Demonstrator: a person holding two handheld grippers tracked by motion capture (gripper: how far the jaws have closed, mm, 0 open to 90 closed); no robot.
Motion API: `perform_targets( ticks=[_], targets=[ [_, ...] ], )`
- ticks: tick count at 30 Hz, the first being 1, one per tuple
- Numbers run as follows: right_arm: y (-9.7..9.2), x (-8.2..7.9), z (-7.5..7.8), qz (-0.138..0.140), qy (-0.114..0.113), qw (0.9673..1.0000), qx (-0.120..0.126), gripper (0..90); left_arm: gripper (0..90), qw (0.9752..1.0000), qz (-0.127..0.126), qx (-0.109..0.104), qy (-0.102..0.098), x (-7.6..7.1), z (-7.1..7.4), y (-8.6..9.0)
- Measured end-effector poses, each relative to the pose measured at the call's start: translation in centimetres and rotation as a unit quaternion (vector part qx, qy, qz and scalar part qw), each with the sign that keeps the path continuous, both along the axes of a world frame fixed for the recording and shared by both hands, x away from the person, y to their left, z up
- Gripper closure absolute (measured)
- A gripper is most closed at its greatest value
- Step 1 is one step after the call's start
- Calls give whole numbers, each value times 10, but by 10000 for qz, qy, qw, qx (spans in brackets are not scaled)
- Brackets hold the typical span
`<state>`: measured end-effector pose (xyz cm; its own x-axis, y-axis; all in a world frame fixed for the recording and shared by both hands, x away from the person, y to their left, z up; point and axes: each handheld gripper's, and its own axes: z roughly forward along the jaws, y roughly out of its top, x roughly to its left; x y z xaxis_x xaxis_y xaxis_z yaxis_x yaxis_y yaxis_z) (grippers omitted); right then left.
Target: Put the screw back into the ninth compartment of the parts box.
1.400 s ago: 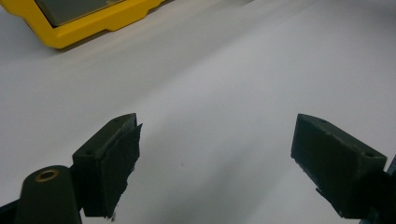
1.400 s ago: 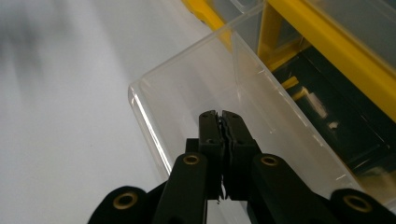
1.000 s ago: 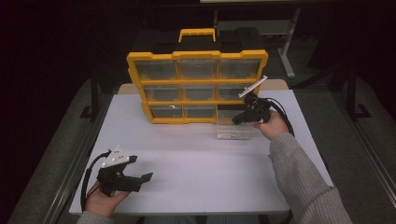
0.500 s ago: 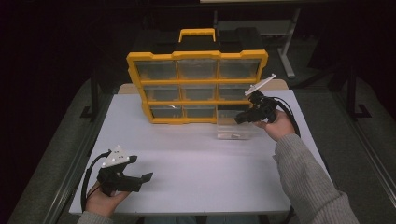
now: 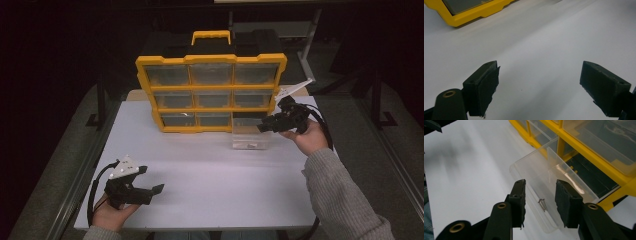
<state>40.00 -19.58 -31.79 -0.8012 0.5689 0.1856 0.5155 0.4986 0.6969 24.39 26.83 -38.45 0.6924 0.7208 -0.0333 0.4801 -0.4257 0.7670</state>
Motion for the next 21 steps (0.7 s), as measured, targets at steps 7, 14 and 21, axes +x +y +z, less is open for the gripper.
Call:
perform_targets(
  ticks=[7,14,21],
  targets=[
    [-12,-14,3,-173,-88,9998,83,461,152,10000,7,13,15,1,1,0],
    [-23,-29,0,-293,-181,9993,127,383,152,10000,-11,19,13,2,1,-2],
    [-36,-40,-9,-494,-174,9985,150,318,152,10000,-1,14,23,3,1,-2]
  ],
)
